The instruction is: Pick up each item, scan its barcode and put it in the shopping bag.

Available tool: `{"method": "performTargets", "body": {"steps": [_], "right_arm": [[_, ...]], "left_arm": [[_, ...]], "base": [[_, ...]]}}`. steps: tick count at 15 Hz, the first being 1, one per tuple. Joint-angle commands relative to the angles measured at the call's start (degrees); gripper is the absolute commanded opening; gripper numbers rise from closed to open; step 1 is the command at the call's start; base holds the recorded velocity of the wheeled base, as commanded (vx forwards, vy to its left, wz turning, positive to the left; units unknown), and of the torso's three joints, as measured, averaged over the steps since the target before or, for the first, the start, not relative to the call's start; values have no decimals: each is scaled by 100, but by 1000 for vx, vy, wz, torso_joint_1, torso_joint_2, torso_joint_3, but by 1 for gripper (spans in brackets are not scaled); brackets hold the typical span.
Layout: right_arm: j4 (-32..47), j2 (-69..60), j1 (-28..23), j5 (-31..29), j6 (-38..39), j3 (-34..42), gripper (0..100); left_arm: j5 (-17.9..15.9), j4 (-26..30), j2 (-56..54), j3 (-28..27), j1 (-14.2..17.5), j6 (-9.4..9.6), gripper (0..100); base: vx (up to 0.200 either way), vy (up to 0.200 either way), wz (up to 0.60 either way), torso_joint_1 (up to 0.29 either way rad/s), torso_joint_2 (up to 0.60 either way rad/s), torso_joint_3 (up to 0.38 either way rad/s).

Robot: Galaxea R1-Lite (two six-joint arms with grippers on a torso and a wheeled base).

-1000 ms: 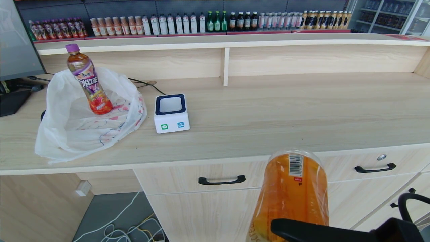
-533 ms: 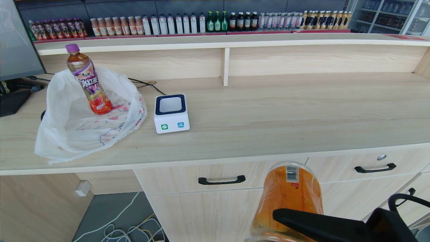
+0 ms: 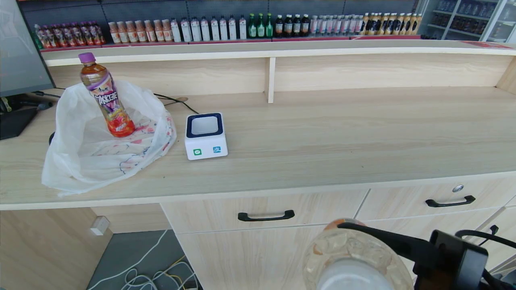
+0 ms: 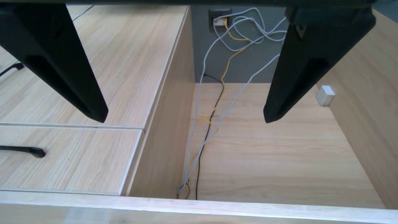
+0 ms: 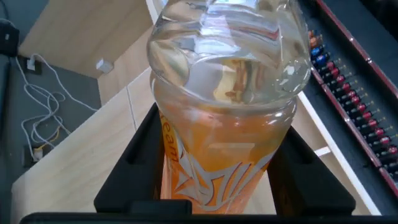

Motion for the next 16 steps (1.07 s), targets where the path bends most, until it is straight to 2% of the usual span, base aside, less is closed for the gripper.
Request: {"method": "performTargets", "body": {"steps": [1,4,5,8,10,11,12,14,16], "right_arm": [[-61,94,-450,-11,593,-93,0],[-245,542,-625,-11,2016,-216,0],[-386,657,-713,-11,2122,-313,0],[-1977,1773,-1091,-90,3001,-674,0],[-2530,2142,-1205,-529,3519,-823,0],[-2530,2318,-1285,-889,3976,-990,0],[-2530,2344,-1399,-1004,4161,-1201,0],[-2530,2388,-1830,-951,4214,-1570,0],[-2530,2397,-1917,-986,4363,-1834,0]], "left_arm": [[-5,-4,-2,0,1,2,100],[4,-4,-2,0,1,2,100],[4,-4,-2,0,1,2,100],[4,-4,-2,0,1,2,100],[-5,-4,-2,0,1,2,100],[4,-4,-2,0,1,2,100],[4,-4,-2,0,1,2,100],[4,-4,-2,0,1,2,100],[-5,5,-2,0,1,2,100]], "base": [[0,0,0,0,0,0],[0,0,0,0,0,0],[0,0,0,0,0,0],[0,0,0,0,0,0],[0,0,0,0,0,0],[0,0,0,0,0,0],[0,0,0,0,0,0],[0,0,0,0,0,0],[0,0,0,0,0,0]]}}
